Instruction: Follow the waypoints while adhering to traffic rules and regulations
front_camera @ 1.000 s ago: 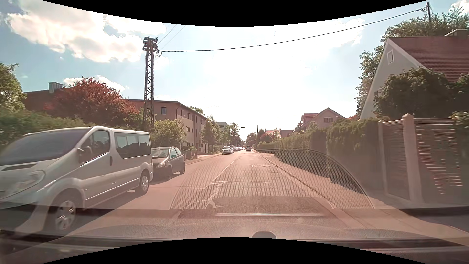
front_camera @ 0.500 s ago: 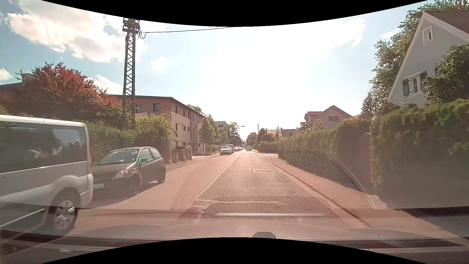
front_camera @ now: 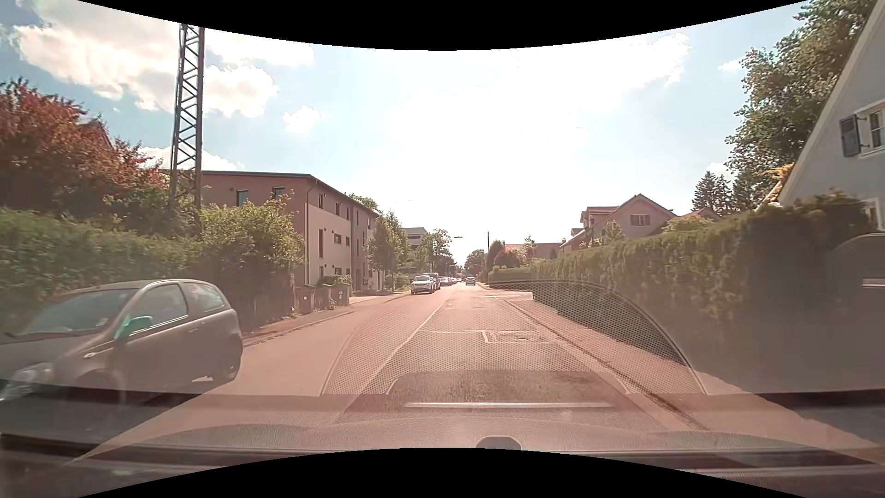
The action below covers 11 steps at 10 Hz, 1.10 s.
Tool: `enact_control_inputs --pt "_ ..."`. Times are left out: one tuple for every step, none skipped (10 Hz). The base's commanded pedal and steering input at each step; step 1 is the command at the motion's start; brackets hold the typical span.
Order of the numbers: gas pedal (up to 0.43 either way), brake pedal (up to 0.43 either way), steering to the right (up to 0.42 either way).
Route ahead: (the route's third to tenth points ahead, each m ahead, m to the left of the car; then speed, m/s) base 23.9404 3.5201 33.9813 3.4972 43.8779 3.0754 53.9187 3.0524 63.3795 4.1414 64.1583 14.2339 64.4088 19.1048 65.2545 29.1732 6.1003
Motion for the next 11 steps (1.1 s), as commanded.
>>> enact_control_inputs --pt "0.067 0.000 -0.002" --pt "0.047 0.000 -0.002" --pt "0.039 0.000 -0.002" --pt "0.039 0.000 -0.002" --pt "0.028 0.000 -0.002" --pt "0.028 0.000 -0.002" --pt "0.028 0.000 -0.002" --pt "0.039 0.000 -0.002" --pt "0.039 0.000 -0.002" --pt "0.039 0.000 -0.002" --pt "0.039 0.000 -0.002"
